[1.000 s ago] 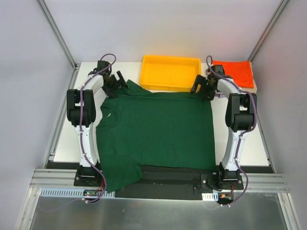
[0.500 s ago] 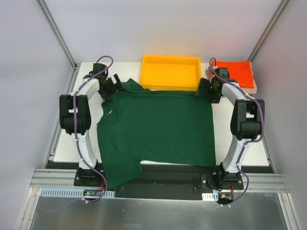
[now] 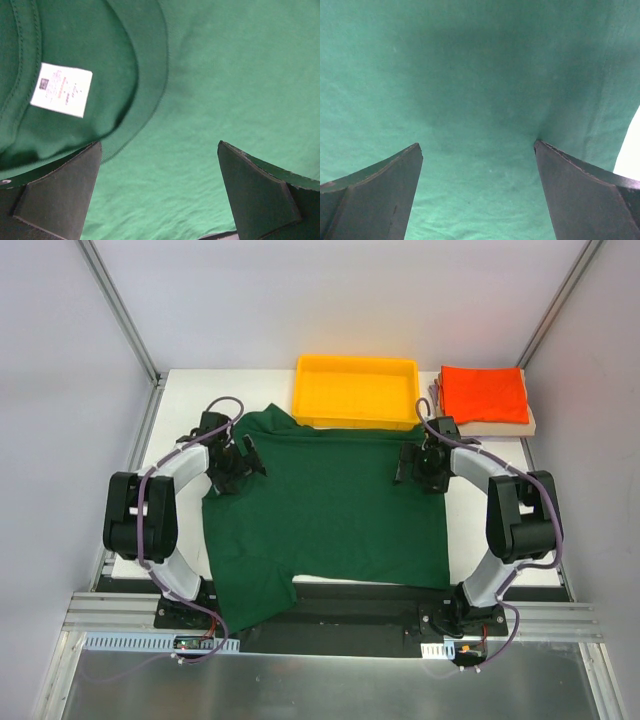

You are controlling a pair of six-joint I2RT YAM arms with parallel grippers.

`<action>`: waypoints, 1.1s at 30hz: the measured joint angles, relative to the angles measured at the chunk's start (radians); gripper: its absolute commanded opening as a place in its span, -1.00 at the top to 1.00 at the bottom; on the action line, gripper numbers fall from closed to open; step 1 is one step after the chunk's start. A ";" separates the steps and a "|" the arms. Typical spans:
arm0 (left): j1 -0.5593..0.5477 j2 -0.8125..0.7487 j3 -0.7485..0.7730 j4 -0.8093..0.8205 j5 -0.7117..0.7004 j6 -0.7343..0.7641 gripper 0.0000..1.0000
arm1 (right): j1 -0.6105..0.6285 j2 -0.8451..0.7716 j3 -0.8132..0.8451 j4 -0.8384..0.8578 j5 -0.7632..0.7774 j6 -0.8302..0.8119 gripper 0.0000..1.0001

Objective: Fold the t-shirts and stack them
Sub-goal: Flatten out the tshirt

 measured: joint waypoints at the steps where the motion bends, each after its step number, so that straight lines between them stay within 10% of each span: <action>1: 0.002 0.024 0.000 0.010 -0.001 -0.002 -0.98 | -0.003 0.011 0.006 -0.002 0.005 0.006 -0.93; 22: 0.021 0.333 0.344 0.011 -0.033 0.029 -0.98 | -0.089 0.207 0.267 -0.033 0.009 0.000 -0.93; 33: -0.182 -0.278 -0.115 -0.064 -0.144 -0.042 -0.98 | -0.091 -0.364 -0.154 -0.004 0.025 0.003 -0.93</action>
